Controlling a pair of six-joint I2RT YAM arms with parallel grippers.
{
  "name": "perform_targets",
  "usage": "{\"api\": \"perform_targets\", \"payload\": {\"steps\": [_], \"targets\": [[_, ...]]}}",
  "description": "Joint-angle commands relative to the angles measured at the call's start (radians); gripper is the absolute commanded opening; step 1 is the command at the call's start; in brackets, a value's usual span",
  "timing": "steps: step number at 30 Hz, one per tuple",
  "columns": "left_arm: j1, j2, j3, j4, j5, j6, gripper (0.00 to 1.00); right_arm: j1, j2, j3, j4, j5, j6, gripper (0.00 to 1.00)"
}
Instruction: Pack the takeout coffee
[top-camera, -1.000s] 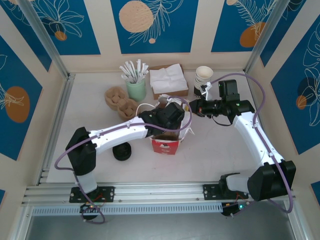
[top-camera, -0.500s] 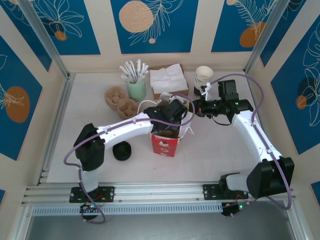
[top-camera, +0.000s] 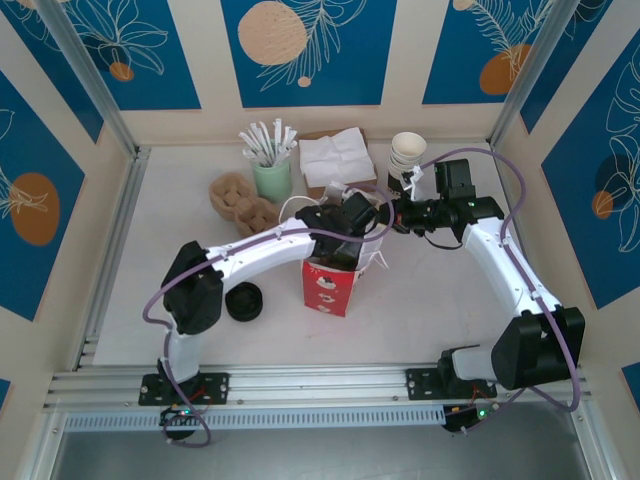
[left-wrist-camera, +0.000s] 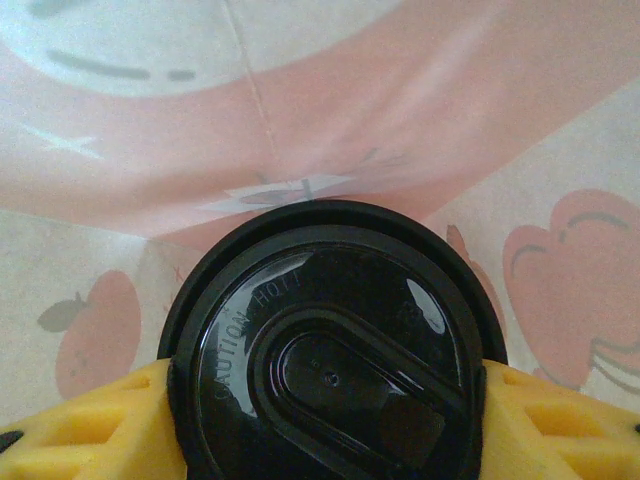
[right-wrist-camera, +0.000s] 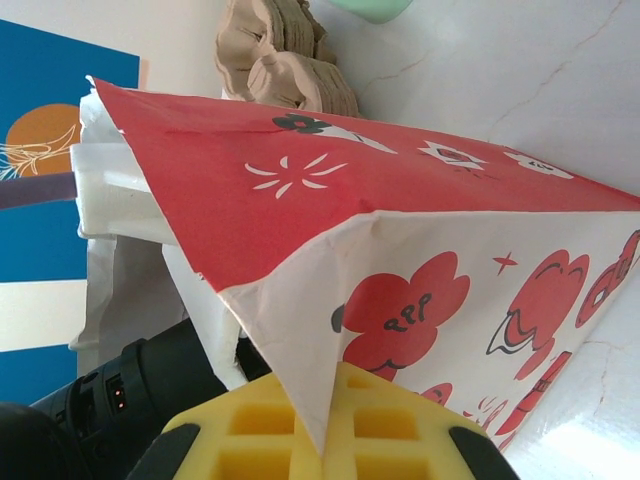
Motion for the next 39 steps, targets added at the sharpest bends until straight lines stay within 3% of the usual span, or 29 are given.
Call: {"api": "perform_targets", "payload": {"steps": [1, 16, 28, 39], "targets": [[0.029, 0.051, 0.014, -0.059, 0.013, -0.018, 0.58, 0.001, 0.009, 0.025, -0.034, -0.039, -0.026, 0.0], [0.043, 0.096, 0.013, -0.078, 0.065, -0.009, 0.56, -0.005, 0.043, 0.048, -0.047, -0.032, -0.043, 0.0], [0.043, 0.049, -0.119, 0.01, 0.092, 0.011, 0.56, -0.007, 0.063, 0.058, -0.044, -0.034, -0.046, 0.0], [0.043, 0.04, -0.123, 0.02, 0.088, 0.014, 0.56, 0.008, 0.06, 0.058, -0.029, -0.023, -0.035, 0.0]]}}
